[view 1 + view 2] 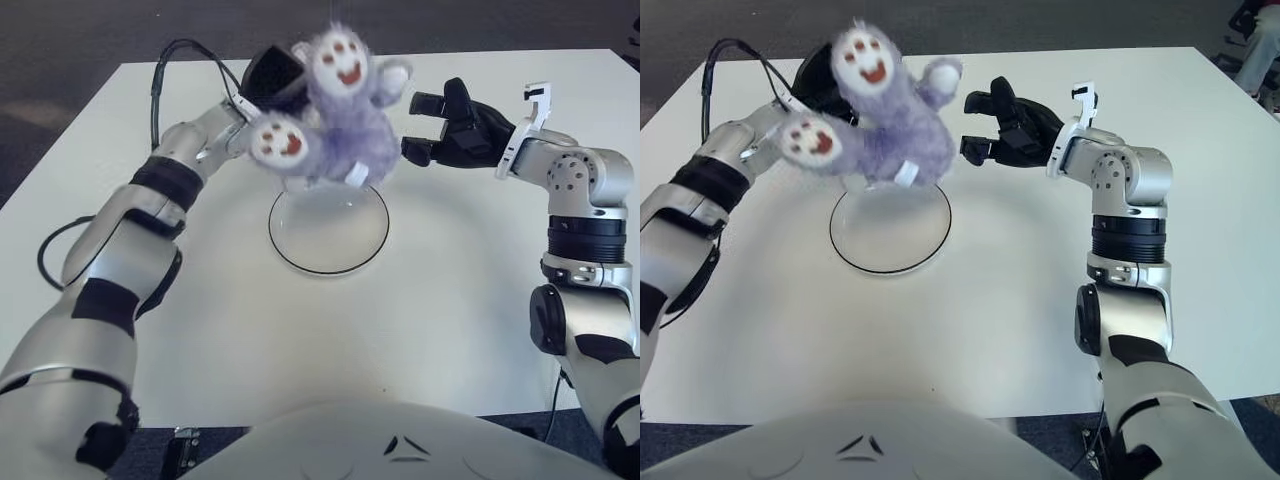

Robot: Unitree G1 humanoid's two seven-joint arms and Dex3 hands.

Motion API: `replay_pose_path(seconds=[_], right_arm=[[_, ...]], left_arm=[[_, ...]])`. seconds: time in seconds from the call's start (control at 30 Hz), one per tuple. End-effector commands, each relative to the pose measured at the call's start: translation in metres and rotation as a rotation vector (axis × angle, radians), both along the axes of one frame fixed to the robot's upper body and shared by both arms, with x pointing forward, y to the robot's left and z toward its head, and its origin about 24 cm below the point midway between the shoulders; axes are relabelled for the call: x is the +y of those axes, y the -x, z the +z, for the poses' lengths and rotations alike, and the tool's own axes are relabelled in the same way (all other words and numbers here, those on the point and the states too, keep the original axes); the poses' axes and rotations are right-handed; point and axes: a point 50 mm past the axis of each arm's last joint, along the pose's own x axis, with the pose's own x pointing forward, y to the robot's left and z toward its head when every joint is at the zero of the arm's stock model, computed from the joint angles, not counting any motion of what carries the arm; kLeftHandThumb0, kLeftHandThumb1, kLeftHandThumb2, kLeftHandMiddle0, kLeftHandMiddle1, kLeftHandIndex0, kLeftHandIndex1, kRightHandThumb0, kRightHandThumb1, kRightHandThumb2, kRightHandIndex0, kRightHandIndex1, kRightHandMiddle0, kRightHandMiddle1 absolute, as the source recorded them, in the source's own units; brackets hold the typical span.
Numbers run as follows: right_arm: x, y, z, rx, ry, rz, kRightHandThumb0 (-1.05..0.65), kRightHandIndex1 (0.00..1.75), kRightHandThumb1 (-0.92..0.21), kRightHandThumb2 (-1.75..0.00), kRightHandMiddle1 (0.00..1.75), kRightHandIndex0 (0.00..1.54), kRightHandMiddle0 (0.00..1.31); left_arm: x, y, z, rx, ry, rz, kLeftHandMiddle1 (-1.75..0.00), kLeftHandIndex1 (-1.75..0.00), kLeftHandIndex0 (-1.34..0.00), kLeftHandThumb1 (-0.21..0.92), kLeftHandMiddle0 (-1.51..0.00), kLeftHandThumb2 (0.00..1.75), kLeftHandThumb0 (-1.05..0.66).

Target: Put the doll into the plate.

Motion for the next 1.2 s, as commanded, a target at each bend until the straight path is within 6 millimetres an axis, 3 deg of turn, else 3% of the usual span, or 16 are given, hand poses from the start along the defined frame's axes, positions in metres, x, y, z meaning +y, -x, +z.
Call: replay_pose_path(seconds=[0.0, 0.63, 1.17], right_arm=[[0.002, 0.004, 0.002, -0.001, 0.002, 0.051, -0.38, 1.75, -0.72, -0.80, 1.75, 1.00, 0.32], [-0.002, 0.003, -0.002, -0.014, 0.033, 0.001, -0.39, 1.75, -0.68, -0.86, 1.75, 0.98, 0.35], [-0.016, 0.000, -0.006, -0.034, 0.058, -0.131, -0.38, 1.75, -0.69, -0.84, 1.75, 0.97, 0.34]], left_arm=[[0.004, 0.007, 0.006, -0.031, -0.016, -0.002, -1.75, -1.75, -0.63, 0.31, -1.31, 1.33, -0.49], [0.017, 0.040, 0.010, -0.061, -0.064, -0.054, -1.75, -1.75, -0.60, 0.34, -1.32, 1.29, -0.48], [0.023, 0.049, 0.002, 0.039, -0.106, -0.102, -1.75, -1.75, -0.57, 0.37, -1.34, 1.25, -0.46]])
